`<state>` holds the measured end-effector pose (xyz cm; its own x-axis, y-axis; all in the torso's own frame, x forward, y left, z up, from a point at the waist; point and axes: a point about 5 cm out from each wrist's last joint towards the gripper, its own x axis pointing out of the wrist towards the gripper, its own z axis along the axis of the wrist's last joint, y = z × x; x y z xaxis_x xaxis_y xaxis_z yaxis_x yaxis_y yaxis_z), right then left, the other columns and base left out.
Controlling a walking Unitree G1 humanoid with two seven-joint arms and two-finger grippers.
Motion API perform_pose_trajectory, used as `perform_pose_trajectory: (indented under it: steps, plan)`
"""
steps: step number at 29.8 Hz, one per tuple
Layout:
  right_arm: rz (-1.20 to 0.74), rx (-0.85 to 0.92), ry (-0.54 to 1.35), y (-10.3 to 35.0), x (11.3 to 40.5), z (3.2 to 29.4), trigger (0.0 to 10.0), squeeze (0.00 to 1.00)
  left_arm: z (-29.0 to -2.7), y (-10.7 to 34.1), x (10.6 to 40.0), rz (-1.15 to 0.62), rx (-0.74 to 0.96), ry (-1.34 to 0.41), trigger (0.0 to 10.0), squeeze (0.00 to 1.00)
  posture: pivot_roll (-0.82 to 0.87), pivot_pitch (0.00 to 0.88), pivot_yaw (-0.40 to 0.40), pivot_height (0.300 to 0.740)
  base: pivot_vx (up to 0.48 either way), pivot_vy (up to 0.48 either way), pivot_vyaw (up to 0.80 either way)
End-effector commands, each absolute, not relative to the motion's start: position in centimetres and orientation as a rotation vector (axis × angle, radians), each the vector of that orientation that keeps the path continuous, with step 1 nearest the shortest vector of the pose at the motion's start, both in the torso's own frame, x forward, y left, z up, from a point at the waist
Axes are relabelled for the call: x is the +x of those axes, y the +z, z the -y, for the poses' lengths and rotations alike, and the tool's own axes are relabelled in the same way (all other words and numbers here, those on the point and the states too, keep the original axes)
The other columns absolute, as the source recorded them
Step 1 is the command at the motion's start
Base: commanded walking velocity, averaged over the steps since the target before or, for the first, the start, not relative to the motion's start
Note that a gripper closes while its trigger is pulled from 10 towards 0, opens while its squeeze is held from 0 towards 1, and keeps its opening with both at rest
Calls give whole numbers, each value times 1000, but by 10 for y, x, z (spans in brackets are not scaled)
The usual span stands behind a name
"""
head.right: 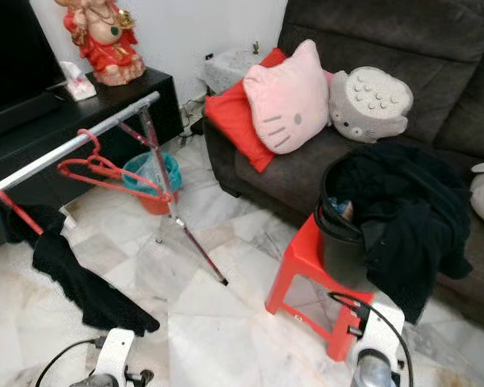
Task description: Hang hanger
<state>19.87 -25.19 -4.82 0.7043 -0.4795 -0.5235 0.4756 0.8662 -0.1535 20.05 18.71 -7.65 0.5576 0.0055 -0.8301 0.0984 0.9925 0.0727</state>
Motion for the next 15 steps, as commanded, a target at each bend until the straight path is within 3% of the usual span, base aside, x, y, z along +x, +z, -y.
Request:
perform_pose_trajectory:
  steps: [1, 7, 13, 15]
  plan:
    - [-609, -1, -550, -53, 191, 252, 10000, 0, -190, -77, 199, -987, 102, -33, 10000, 0, -9, 0, 47, 740, 0, 0, 0]
    - [-601, -6, -535, -53, 193, 251, 10000, 0, -190, -77, 199, -987, 103, -34, 10000, 0, -8, 0, 47, 740, 0, 0, 0]
    - [-588, 13, -550, -51, 196, 252, 10000, 0, -191, -77, 199, -987, 101, -31, 10000, 0, -4, 0, 45, 740, 0, 456, 0]
    - [-588, 14, -552, -51, 196, 253, 10000, 0, -191, -77, 199, -987, 101, -31, 10000, 0, -4, 0, 45, 740, 0, 480, -488]
